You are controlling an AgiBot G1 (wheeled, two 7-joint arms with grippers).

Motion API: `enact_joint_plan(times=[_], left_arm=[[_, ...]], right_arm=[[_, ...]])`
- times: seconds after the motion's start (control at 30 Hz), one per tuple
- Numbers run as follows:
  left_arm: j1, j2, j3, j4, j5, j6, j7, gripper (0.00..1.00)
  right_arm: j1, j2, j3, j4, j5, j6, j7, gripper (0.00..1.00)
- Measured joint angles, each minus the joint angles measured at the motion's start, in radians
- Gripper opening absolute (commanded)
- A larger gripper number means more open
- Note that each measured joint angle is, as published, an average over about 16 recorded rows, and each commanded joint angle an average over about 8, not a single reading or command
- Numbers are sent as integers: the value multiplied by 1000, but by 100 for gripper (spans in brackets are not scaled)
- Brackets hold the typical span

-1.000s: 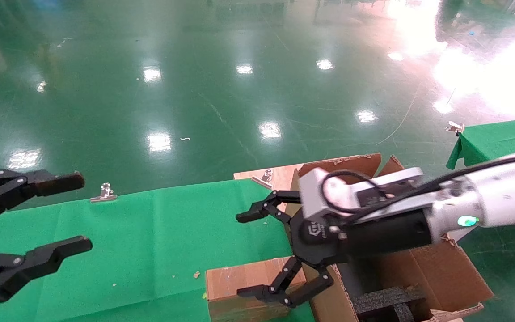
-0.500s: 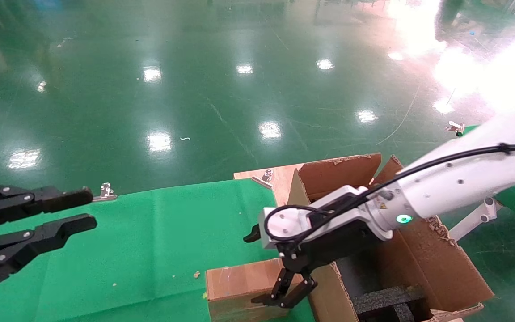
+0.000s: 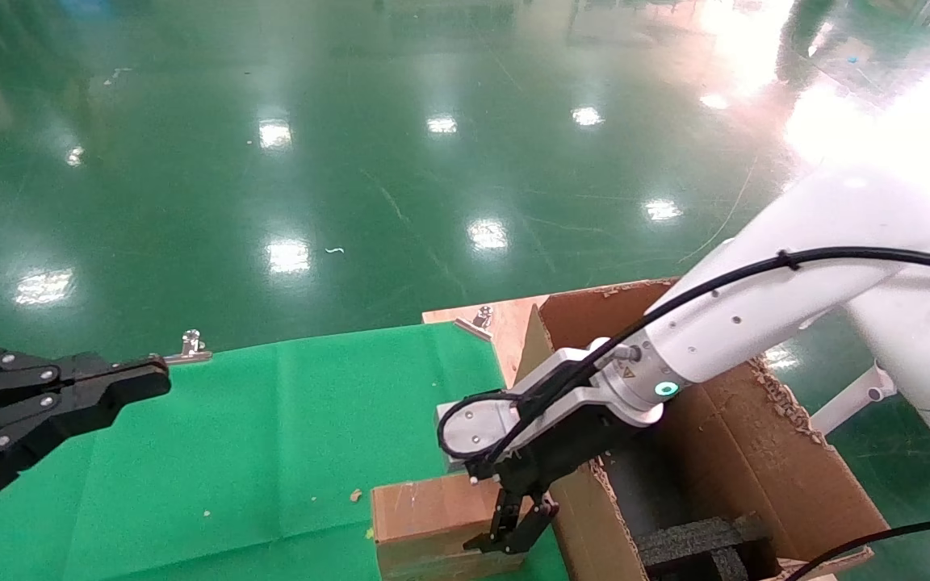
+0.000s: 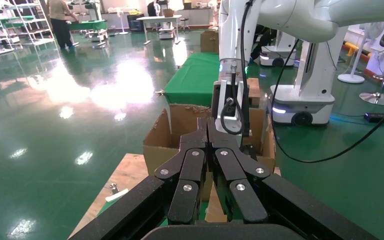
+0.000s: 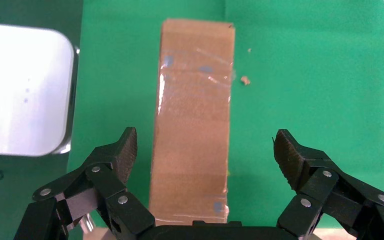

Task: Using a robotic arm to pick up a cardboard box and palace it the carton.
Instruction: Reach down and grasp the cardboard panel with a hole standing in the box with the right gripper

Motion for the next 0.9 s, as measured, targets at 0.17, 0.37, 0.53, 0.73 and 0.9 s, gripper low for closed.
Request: enact_joint_plan(times=[0.17,0.37,0.53,0.73,0.9], left_arm=[[0,0,0,0,0,0,0,100],[0,0,0,0,0,0,0,100],[0,0,0,0,0,0,0,100],[0,0,0,0,0,0,0,100],[0,0,0,0,0,0,0,100]], right_arm=[[24,-16,-45,-9,-9,0,-6,100],[42,-25,-84,-14,-11,1,-14,94],[52,-30,-106,-16,-15,0,-17,35],[57,-33,-117,-17,-18,-2,-19,0],[56,-33,-116,-17,-18,-2,-19,0]])
